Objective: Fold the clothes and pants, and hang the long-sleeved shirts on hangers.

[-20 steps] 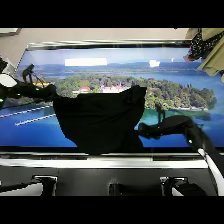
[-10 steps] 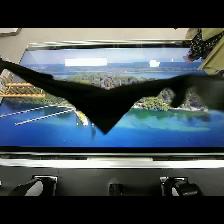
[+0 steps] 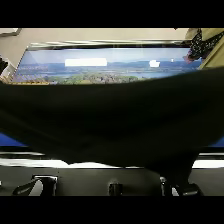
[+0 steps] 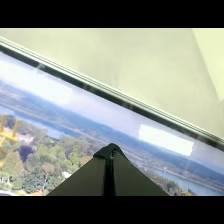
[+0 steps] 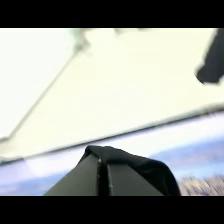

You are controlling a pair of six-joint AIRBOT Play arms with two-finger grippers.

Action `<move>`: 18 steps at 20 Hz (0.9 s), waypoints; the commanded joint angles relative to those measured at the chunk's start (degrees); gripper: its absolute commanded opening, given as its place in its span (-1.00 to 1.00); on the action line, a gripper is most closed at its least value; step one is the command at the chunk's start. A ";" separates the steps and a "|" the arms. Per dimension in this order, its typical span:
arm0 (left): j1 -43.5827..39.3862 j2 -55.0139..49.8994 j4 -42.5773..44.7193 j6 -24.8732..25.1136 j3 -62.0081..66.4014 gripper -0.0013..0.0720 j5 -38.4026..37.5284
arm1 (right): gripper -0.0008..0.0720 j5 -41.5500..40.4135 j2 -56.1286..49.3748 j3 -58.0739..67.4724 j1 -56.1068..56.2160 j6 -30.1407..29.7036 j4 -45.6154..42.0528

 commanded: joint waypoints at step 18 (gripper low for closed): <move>-18.73 -54.77 3.34 -0.61 -10.32 -0.92 8.20 | 0.24 -7.28 -70.42 1.27 -1.53 -16.50 26.67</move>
